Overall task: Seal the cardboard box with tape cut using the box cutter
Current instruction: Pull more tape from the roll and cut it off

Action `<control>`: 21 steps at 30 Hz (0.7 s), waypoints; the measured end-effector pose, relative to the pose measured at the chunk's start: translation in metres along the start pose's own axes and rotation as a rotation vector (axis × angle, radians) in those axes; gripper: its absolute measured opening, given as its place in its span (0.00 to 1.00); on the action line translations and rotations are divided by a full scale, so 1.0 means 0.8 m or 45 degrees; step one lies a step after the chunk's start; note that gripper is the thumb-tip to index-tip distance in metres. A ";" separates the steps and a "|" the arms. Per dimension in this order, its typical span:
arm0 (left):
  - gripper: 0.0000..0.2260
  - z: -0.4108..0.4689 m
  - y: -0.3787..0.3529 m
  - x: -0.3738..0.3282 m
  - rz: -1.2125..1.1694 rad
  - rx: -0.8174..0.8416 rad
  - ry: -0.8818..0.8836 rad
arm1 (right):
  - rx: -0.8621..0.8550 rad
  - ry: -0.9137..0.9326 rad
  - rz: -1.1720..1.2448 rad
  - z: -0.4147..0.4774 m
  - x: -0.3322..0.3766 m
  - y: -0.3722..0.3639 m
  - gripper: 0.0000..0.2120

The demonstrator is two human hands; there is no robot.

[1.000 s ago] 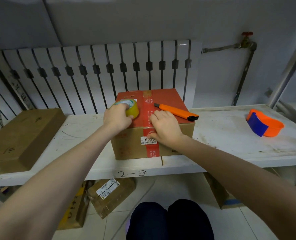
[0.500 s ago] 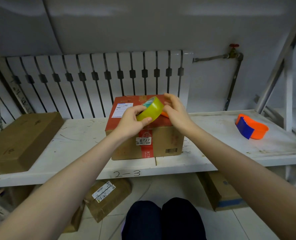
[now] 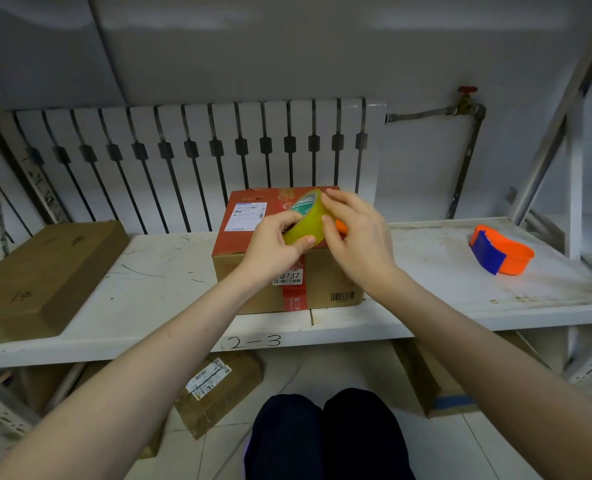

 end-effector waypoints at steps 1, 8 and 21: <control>0.07 0.000 -0.001 0.001 0.002 -0.001 0.004 | -0.011 0.034 -0.025 -0.001 0.003 0.000 0.16; 0.04 -0.005 -0.003 0.005 -0.082 0.001 0.027 | -0.018 0.292 -0.148 -0.017 0.020 -0.006 0.13; 0.05 -0.017 -0.007 0.007 -0.196 0.034 0.036 | 0.159 0.102 -0.057 0.001 0.017 -0.004 0.15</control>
Point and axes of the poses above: each hand's wrist, its own z-axis towards the middle knuckle, its own y-axis out of the back of the hand, x = y × z, the point moved 5 cm from there along z, towards the middle knuckle, and after that the axes turned 3 degrees about z, right-handed, at the moved point
